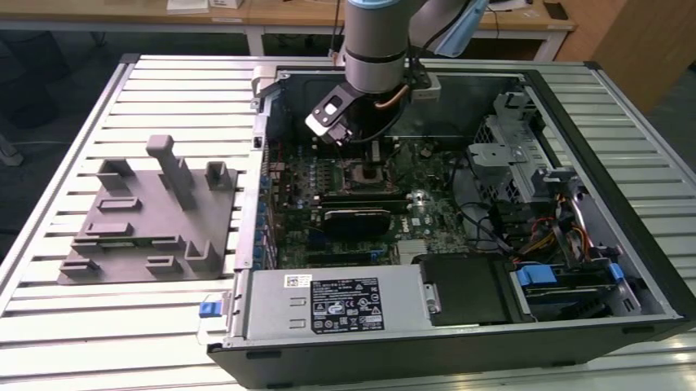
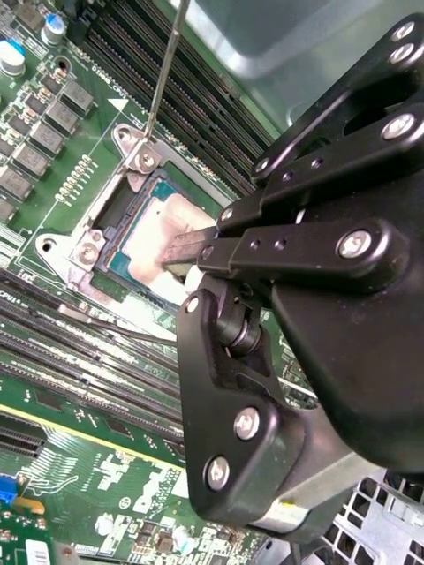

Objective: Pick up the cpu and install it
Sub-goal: 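Place the cpu into insertion slot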

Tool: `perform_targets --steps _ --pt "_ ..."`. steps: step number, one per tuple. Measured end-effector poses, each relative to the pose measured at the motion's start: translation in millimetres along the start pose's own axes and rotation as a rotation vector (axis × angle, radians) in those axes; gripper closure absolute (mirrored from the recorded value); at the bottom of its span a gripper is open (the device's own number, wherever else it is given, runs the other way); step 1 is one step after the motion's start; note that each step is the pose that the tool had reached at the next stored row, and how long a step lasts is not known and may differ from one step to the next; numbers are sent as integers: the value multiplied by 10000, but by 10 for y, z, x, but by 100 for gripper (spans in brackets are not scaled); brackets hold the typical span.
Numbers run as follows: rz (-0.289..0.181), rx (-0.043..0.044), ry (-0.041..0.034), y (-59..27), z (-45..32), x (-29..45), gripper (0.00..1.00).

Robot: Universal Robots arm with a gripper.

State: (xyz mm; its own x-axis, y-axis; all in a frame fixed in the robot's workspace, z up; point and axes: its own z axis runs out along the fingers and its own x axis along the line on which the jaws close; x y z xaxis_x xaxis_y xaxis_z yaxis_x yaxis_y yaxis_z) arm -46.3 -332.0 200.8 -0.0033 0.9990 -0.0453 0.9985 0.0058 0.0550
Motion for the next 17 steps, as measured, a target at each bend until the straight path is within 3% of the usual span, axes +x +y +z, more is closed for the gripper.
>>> perform_targets --steps 17 --pt "2 1 36 -35 25 1 89"
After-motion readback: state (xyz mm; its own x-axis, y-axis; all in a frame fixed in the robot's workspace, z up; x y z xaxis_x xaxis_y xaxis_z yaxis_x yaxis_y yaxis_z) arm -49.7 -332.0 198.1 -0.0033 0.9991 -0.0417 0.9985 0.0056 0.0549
